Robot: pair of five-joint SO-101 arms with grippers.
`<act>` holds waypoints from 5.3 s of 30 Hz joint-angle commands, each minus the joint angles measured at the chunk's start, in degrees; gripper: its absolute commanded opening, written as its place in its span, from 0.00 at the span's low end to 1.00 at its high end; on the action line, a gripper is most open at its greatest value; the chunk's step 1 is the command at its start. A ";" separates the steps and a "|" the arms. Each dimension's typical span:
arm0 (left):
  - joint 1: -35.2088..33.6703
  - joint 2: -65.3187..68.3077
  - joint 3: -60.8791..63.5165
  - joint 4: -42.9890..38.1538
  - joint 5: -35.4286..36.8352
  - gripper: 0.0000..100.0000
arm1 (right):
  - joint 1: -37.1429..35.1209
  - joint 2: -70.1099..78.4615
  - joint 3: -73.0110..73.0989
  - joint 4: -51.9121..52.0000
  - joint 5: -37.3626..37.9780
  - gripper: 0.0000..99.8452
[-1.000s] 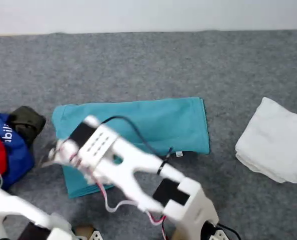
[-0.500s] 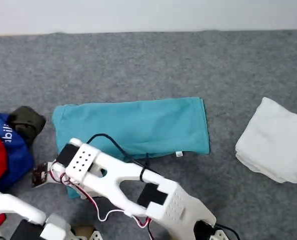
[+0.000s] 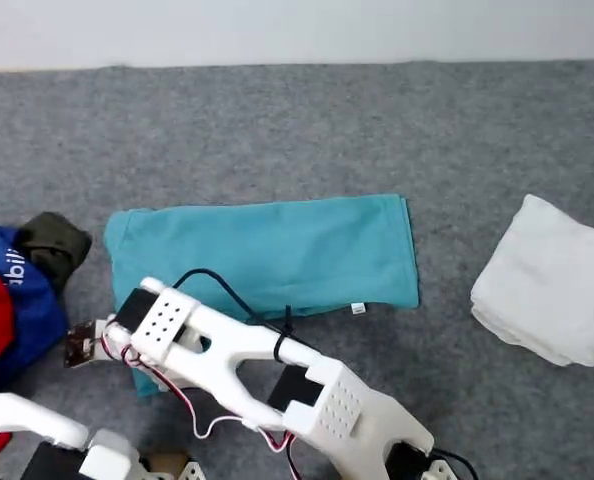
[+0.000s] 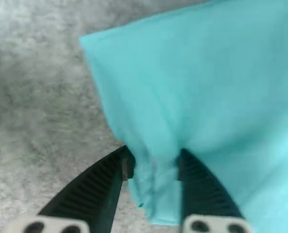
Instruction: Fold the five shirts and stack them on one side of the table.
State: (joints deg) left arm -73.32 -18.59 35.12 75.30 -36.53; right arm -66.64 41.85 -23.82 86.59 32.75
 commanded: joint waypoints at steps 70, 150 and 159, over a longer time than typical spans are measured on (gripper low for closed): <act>4.57 0.00 -2.86 0.62 -1.32 0.01 | 24.92 9.71 -33.14 8.22 -2.73 0.01; 19.69 0.00 -26.77 25.14 2.81 0.01 | 56.13 9.63 -20.22 6.02 -37.01 0.02; 19.69 0.00 -26.86 25.14 2.81 0.01 | 59.74 9.71 -30.95 14.29 -35.69 0.01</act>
State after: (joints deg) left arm -54.07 -17.98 10.59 98.95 -34.07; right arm -9.67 52.13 -49.49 98.46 -4.26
